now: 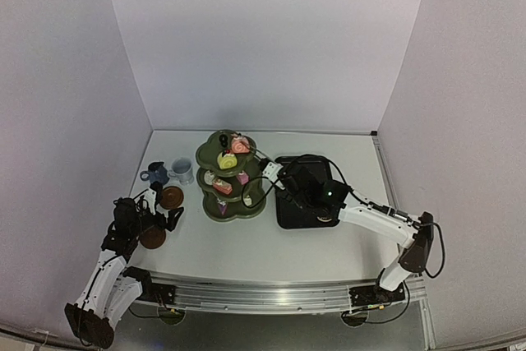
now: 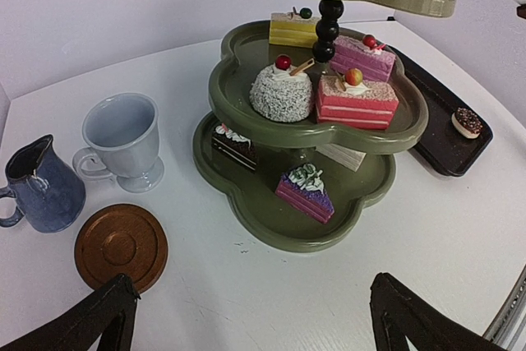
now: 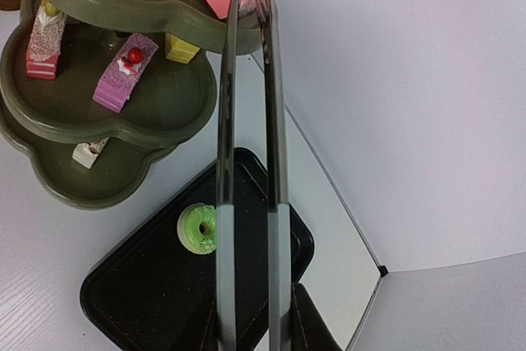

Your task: Serve the afternoon tea

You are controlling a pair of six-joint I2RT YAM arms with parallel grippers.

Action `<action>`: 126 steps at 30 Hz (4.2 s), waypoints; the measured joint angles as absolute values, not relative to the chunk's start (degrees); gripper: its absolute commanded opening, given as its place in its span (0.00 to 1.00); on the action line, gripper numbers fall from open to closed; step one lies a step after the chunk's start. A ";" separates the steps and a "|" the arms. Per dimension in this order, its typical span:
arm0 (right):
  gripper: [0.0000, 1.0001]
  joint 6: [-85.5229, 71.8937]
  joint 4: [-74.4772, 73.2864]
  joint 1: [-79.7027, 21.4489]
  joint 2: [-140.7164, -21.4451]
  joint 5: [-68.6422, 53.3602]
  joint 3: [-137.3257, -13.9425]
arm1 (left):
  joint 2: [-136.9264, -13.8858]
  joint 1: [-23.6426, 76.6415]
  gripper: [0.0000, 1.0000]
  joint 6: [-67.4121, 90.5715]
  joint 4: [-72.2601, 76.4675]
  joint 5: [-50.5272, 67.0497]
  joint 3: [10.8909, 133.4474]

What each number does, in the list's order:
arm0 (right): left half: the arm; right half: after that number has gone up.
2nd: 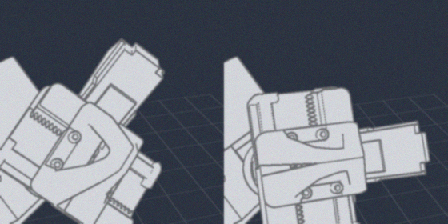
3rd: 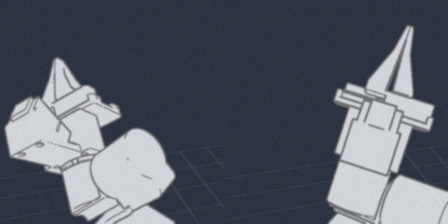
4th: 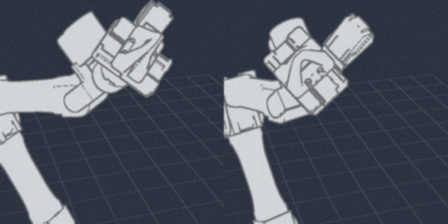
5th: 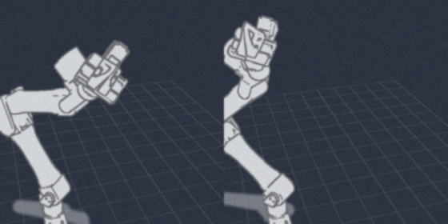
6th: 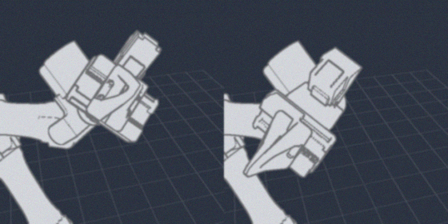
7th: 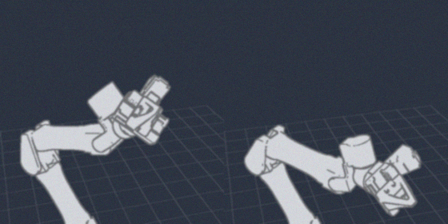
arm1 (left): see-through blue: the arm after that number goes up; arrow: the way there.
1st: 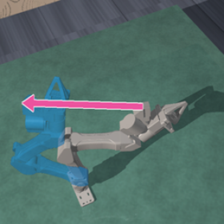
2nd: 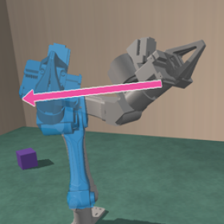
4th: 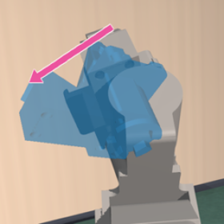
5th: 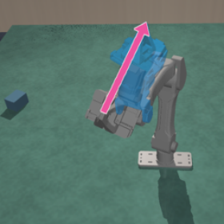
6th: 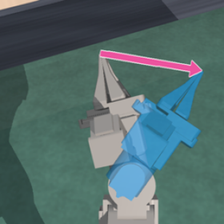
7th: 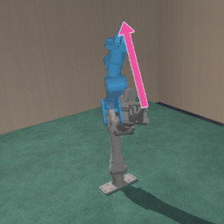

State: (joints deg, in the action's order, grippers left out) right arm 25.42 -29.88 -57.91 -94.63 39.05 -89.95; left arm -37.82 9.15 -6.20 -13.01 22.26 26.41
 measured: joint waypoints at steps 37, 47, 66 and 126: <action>0.29 -4.82 -43.70 -43.28 -83.04 25.59 -88.38 | -37.82 9.15 0.99 -5.94 -12.99 22.41 26.41; 0.32 -18.06 -49.09 -34.04 -89.98 7.11 -85.10 | -37.45 9.15 0.99 -5.72 -12.99 22.50 26.41; 0.34 -19.97 -51.36 -29.89 -102.16 -3.26 -87.58 | -37.01 9.05 0.99 -6.00 -12.99 22.44 26.41; 0.00 0.07 -55.22 -37.00 -121.44 8.16 -147.98 | -35.00 9.04 0.99 -6.54 -12.99 22.33 26.41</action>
